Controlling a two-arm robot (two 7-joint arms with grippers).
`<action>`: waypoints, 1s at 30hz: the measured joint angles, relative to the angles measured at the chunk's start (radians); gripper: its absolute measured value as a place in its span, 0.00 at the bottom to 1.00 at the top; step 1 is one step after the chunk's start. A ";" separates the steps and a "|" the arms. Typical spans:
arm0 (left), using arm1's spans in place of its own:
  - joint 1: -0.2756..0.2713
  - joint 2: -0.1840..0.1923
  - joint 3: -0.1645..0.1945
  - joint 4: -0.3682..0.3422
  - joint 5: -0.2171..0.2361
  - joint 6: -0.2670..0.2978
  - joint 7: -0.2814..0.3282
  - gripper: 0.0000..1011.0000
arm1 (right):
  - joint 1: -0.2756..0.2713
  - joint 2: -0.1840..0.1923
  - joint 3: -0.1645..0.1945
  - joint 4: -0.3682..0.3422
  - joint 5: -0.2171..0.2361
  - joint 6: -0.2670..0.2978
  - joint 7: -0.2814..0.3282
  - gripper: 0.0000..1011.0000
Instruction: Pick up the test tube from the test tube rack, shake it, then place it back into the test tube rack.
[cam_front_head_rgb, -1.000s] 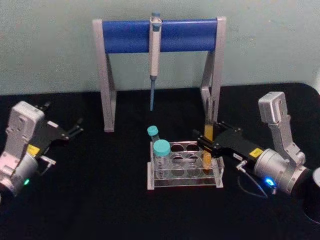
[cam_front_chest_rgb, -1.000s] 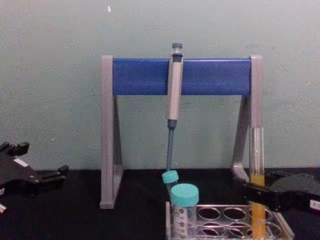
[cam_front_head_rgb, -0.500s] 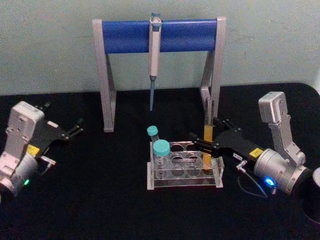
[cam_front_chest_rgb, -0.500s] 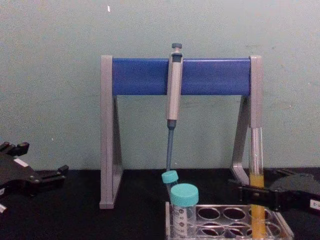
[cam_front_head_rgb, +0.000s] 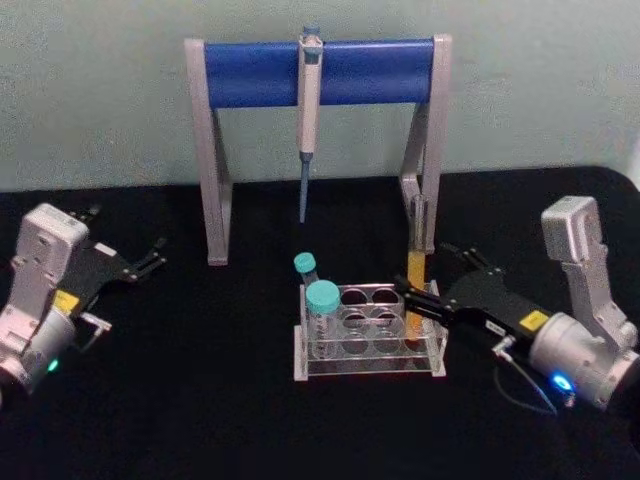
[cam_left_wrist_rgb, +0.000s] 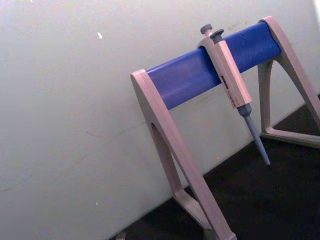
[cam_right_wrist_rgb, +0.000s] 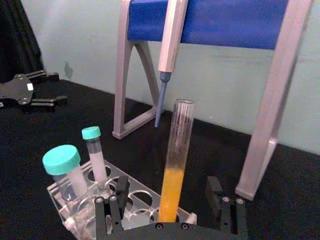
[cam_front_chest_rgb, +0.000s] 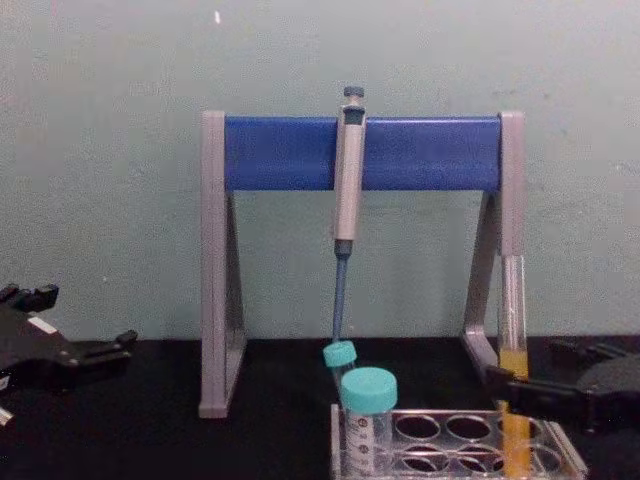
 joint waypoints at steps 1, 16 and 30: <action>0.000 0.000 0.000 0.000 0.000 0.000 0.000 0.99 | -0.010 0.005 0.005 -0.011 0.001 0.001 -0.003 0.99; 0.000 0.000 0.000 0.000 0.000 0.000 0.000 0.99 | -0.129 0.005 0.090 -0.096 -0.130 -0.052 -0.196 0.99; 0.000 0.000 0.000 0.000 0.000 0.000 0.000 0.99 | -0.096 -0.077 0.084 0.017 -0.285 -0.126 -0.303 0.99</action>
